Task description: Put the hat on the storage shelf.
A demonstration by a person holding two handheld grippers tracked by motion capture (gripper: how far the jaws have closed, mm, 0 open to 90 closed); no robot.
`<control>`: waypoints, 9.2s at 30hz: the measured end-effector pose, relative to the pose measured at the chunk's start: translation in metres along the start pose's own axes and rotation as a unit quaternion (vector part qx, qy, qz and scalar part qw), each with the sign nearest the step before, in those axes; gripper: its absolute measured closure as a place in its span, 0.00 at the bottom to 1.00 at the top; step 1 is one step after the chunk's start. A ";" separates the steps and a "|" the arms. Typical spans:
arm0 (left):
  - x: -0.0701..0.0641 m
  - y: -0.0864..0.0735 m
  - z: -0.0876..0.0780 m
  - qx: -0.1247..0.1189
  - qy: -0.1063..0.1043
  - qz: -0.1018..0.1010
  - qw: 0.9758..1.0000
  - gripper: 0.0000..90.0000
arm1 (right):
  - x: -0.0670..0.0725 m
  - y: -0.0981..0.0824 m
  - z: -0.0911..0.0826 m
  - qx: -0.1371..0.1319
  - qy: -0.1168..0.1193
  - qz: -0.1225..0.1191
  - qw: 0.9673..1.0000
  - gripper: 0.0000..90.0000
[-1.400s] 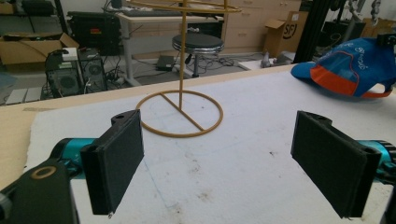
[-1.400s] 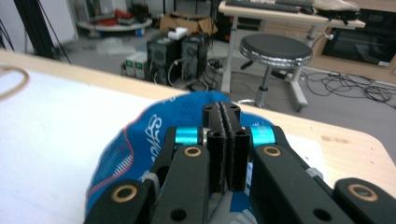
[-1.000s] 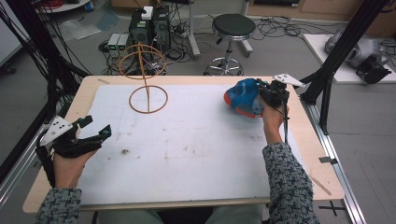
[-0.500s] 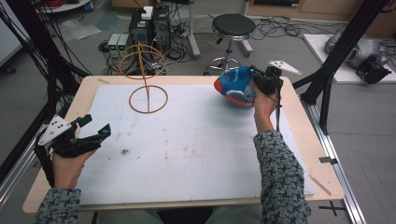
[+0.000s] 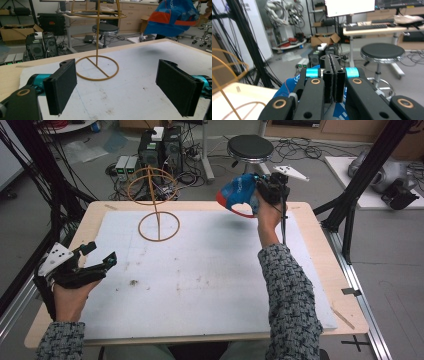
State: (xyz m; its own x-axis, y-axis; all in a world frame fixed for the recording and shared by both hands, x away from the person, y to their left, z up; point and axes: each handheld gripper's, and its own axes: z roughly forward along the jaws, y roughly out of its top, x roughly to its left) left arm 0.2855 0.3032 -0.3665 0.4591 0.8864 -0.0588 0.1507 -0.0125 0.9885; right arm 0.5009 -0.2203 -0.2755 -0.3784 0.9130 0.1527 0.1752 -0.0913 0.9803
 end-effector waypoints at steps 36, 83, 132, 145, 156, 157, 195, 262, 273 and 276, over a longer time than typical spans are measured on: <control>0.002 0.009 -0.008 -0.020 0.001 0.003 1.000 0.19 | 0.127 0.086 0.064 -0.066 0.069 -0.037 0.995 1.00; 0.002 0.012 -0.010 -0.021 -0.004 0.005 1.000 0.19 | 0.234 0.045 0.100 -0.014 0.181 -0.089 0.979 1.00; -0.001 0.013 -0.009 -0.023 -0.010 0.004 1.000 0.20 | 0.284 0.007 0.125 0.057 0.198 -0.153 0.966 1.00; -0.001 0.013 -0.009 -0.023 -0.012 0.003 1.000 0.20 | 0.295 0.003 0.136 0.073 0.180 -0.185 0.963 1.00; -0.002 0.013 -0.008 -0.022 -0.014 0.004 1.000 0.20 | 0.297 -0.003 0.142 0.079 0.170 -0.197 0.962 0.99; -0.002 0.013 -0.008 -0.023 -0.014 0.004 1.000 0.20 | 0.297 -0.003 0.142 0.080 0.169 -0.196 0.963 0.99; -0.003 0.013 -0.008 -0.022 -0.017 0.004 1.000 0.20 | 0.263 0.014 0.118 0.028 0.159 -0.134 0.978 0.30; -0.003 0.012 -0.004 -0.018 -0.010 0.004 1.000 0.20 | -0.005 0.006 -0.123 -0.065 0.007 -0.053 0.996 0.14; -0.003 0.012 -0.003 -0.019 -0.008 0.003 1.000 0.20 | -0.019 -0.036 -0.149 -0.063 0.003 -0.039 0.997 0.14; -0.003 0.012 -0.004 -0.018 -0.009 0.003 1.000 0.20 | -0.023 -0.054 -0.158 -0.062 0.005 -0.030 0.998 0.14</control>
State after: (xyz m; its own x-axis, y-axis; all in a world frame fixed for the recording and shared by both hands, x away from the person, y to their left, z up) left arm 0.2825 0.3020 -0.3542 0.4753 0.8781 -0.0553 0.1167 -0.0007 0.9932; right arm 0.3567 -0.2988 -0.3124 -0.3947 0.9141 0.0930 0.0381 -0.0849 0.9957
